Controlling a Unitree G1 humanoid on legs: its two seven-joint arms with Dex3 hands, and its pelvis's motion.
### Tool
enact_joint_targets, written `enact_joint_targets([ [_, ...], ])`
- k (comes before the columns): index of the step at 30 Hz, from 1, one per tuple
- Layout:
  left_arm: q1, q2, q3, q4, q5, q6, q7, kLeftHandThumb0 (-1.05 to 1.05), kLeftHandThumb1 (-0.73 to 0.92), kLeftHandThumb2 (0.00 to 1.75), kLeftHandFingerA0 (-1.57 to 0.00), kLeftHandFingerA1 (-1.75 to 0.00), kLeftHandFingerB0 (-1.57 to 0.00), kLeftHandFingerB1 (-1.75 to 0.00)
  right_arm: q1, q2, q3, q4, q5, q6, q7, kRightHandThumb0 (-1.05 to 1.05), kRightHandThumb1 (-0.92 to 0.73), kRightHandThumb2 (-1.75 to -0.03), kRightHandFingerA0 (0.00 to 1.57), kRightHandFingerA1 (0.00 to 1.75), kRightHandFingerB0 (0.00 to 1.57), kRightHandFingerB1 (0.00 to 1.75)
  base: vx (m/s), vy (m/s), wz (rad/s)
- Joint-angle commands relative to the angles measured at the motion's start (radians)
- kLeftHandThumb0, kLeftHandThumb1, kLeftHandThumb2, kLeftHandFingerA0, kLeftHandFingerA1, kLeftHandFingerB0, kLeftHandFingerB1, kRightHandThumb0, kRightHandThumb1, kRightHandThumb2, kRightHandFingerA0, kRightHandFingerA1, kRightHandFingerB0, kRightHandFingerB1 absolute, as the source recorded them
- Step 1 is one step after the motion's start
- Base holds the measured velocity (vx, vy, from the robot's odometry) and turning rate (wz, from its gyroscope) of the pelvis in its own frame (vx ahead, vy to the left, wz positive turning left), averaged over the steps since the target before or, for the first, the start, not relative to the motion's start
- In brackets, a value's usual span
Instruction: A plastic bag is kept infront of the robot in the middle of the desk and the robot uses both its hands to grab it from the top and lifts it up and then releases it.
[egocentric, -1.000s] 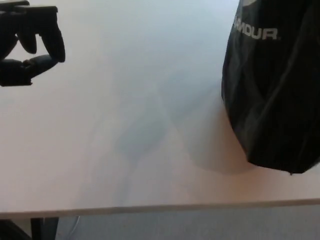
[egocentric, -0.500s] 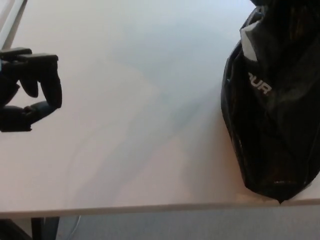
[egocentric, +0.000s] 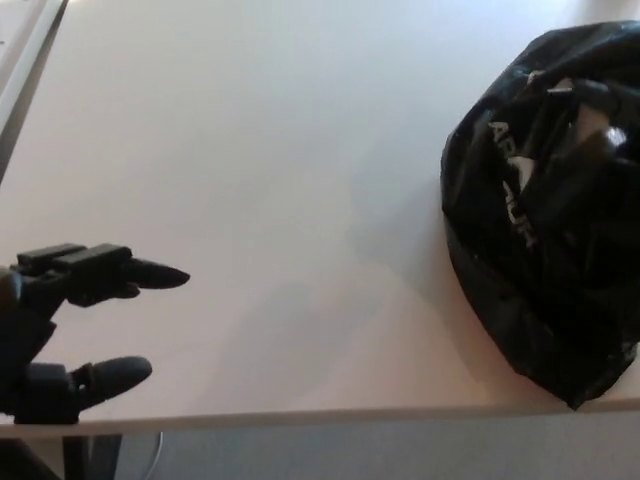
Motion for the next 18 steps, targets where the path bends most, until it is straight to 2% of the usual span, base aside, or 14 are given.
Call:
enact_joint_targets([
  [1,0.440,-0.109,0.210,-0.214,-0.267,-0.240,0.009,-0.59,0.64,0.59,-0.36,-0.41,-0.31,-0.32,0.851,0.105,-0.466,-0.436,-0.022,-0.403,-0.197,-1.04,-0.71,-0.63,0.00,0.00,0.00,0.00,0.00,0.000,0.00],
  [2,0.482,-0.105,0.219,-0.231,-0.293,-0.222,-0.010,-0.58,0.66,0.61,-0.26,-0.37,-0.26,-0.29,0.871,0.104,-0.506,-0.424,-0.016,-0.368,-0.188,-1.05,-0.59,-1.03,0.00,0.02,0.00,0.00,0.00,0.000,0.00],
  [3,0.507,-0.107,0.224,-0.239,-0.301,-0.209,-0.018,-0.60,0.67,0.60,-0.26,-0.37,-0.25,-0.28,0.885,0.106,-0.535,-0.409,-0.007,-0.345,-0.183,-1.00,-0.56,-1.00,0.00,0.11,0.00,0.00,0.00,0.000,0.00],
  [6,0.555,-0.112,0.227,-0.248,-0.315,-0.188,-0.030,-0.61,0.68,0.61,-0.25,-0.36,-0.24,-0.28,0.916,0.093,-0.600,-0.361,0.033,-0.276,-0.153,-1.04,-0.60,-1.01,0.00,0.10,0.00,0.00,0.00,0.000,0.00],
  [7,0.561,-0.113,0.218,-0.248,-0.320,-0.186,-0.033,-0.60,0.68,0.61,-0.25,-0.36,-0.24,-0.28,0.917,0.073,-0.622,-0.312,0.037,-0.294,-0.161,-1.03,-0.60,-1.00,0.00,0.00,0.00,0.00,0.00,0.000,0.00],
  [9,0.569,-0.121,0.210,-0.248,-0.311,-0.191,-0.029,-0.60,0.68,0.61,-0.25,-0.36,-0.24,-0.29,0.916,0.043,-0.647,-0.228,0.045,-0.340,-0.182,-0.98,-0.57,-0.96,0.00,0.00,0.00,0.00,0.00,0.000,0.00],
  [12,0.576,-0.122,0.209,-0.238,-0.310,-0.214,-0.033,-0.58,0.68,0.61,-0.24,-0.35,-0.24,-0.29,0.926,0.011,-0.669,-0.164,0.013,-0.370,-0.216,-1.01,-0.61,-1.00,0.00,0.00,0.00,0.00,0.00,0.000,0.00],
  [13,0.583,-0.123,0.215,-0.243,-0.303,-0.212,-0.034,-0.59,0.69,0.61,-0.24,-0.35,-0.24,-0.29,0.930,0.005,-0.683,-0.131,-0.007,-0.398,-0.252,-0.98,-0.80,-0.64,0.00,0.00,0.00,0.00,0.00,0.000,0.00],
  [14,0.587,-0.123,0.217,-0.245,-0.301,-0.211,-0.035,-0.59,0.69,0.61,-0.24,-0.35,-0.24,-0.29,0.932,0.003,-0.689,-0.118,-0.015,-0.410,-0.268,-0.98,-0.80,-0.64,0.00,0.00,0.00,0.00,0.00,0.000,0.00],
  [15,0.608,-0.132,0.216,-0.263,-0.299,-0.198,-0.036,-0.59,0.70,0.61,-0.22,-0.36,-0.24,-0.30,0.942,-0.012,-0.726,-0.061,0.005,-0.434,-0.278,-1.03,-0.64,-1.02,0.00,0.00,0.00,0.01,0.00,0.000,0.00],
  [18,0.633,-0.144,0.210,-0.270,-0.303,-0.185,-0.043,-0.56,0.69,0.61,-0.21,-0.37,-0.24,-0.31,0.976,-0.027,-0.804,-0.025,0.068,-0.474,-0.250,-1.05,-0.66,-1.07,0.00,0.00,0.00,0.04,0.00,0.000,0.00],
])
